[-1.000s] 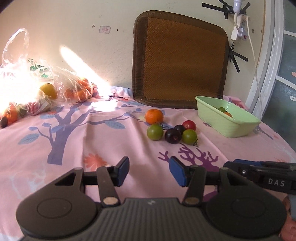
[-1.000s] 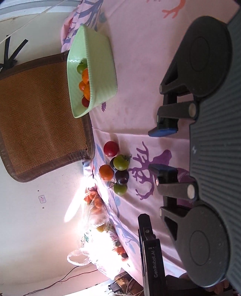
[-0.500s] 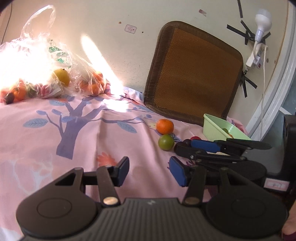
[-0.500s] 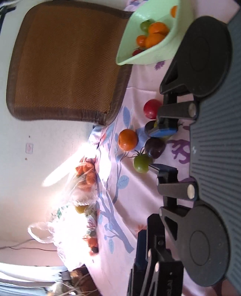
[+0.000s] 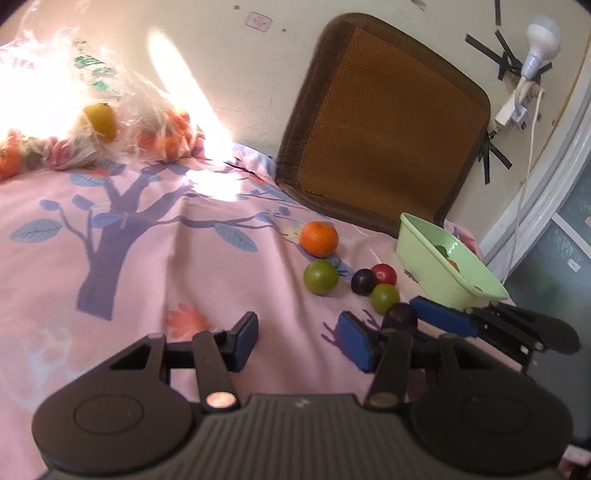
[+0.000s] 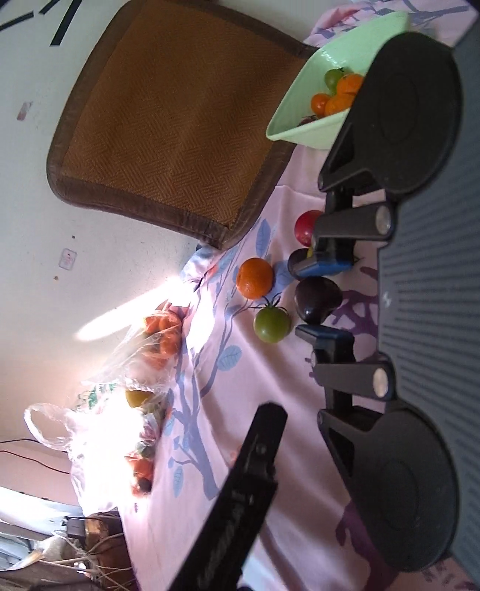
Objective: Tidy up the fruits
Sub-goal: 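Grasp a green tomato with the left tool while the right tool grasps a dark tomato, then carry both tomatoes over the green tray and release them from both tools, then grasp a dark tomato with the left tool while the right tool grasps a green tomato, then hold both tomatoes and move them toward the green tray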
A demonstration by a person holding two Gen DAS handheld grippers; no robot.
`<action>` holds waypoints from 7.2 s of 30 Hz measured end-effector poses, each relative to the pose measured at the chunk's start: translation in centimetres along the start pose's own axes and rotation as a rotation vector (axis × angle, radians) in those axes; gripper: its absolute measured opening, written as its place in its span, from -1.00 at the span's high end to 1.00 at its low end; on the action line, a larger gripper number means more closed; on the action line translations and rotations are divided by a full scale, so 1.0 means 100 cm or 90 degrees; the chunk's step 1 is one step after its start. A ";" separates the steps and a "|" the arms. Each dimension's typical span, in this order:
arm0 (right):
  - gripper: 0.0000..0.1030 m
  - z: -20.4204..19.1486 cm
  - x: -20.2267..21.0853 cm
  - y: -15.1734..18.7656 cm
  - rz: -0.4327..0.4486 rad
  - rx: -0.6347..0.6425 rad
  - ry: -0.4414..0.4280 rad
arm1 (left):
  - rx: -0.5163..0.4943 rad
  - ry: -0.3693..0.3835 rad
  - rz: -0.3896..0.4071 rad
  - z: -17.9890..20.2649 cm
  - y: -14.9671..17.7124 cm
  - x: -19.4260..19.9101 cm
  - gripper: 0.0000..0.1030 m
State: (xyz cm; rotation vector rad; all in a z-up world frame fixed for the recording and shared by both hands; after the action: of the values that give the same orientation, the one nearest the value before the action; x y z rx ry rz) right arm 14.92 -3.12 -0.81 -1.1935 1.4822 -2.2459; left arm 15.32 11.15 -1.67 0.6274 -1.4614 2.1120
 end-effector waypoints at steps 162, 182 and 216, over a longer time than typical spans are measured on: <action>0.43 0.064 0.052 0.053 0.032 -0.308 0.005 | -0.207 -0.023 -0.006 0.092 0.009 -0.028 0.52; 0.41 0.002 0.130 0.113 0.028 -0.267 0.064 | -0.297 0.012 0.024 0.119 0.120 0.064 0.33; 0.19 -0.004 0.132 0.116 0.039 -0.270 0.086 | -0.299 -0.025 0.032 0.125 0.126 0.062 0.05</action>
State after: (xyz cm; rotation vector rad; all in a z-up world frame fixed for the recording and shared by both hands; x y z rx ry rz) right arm 3.00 -15.73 -3.85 -1.0929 2.0947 -2.0683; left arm 3.79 -3.63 -2.82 0.4538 -1.9235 1.7028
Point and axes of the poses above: each gripper's, at about its wrist camera, not at the fingertips, and x roughly against the way its jaws point, z to its right, y to its underside, the point moved 4 cm from there along -x, roughly the way its jaws point, and after that the axes turned 9 degrees about -y, right-handed, at the moved point
